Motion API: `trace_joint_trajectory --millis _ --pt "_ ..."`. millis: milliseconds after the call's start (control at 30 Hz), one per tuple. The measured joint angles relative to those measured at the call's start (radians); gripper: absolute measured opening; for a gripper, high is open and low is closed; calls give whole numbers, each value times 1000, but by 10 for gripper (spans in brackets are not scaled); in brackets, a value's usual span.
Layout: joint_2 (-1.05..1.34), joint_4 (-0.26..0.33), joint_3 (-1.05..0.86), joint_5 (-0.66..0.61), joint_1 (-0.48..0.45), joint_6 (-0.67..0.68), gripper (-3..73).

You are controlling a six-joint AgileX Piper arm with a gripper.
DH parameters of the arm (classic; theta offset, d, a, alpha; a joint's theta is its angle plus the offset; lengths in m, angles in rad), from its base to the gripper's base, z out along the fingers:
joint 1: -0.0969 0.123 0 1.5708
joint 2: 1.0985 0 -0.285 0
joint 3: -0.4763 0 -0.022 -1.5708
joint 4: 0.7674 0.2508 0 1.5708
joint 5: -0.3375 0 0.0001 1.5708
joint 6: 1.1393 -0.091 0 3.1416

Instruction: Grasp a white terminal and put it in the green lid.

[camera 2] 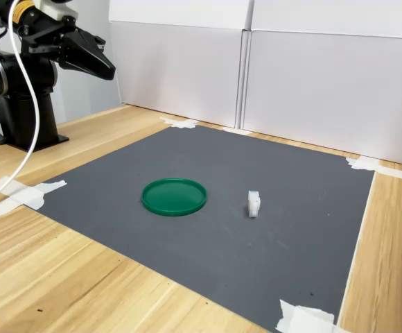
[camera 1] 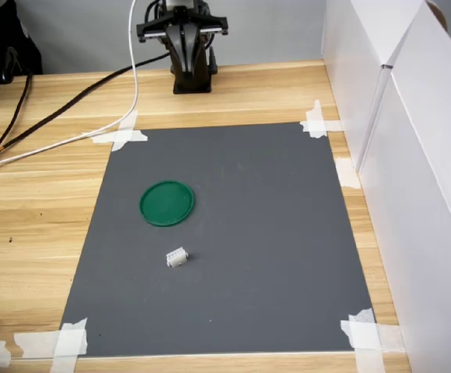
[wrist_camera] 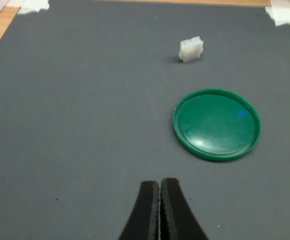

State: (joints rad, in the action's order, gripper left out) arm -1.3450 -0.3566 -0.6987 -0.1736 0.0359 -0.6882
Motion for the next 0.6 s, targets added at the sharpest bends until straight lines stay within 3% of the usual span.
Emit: trace_joint_trajectory --millis 600 --pt "-507 -10 345 0 0 0 -17"
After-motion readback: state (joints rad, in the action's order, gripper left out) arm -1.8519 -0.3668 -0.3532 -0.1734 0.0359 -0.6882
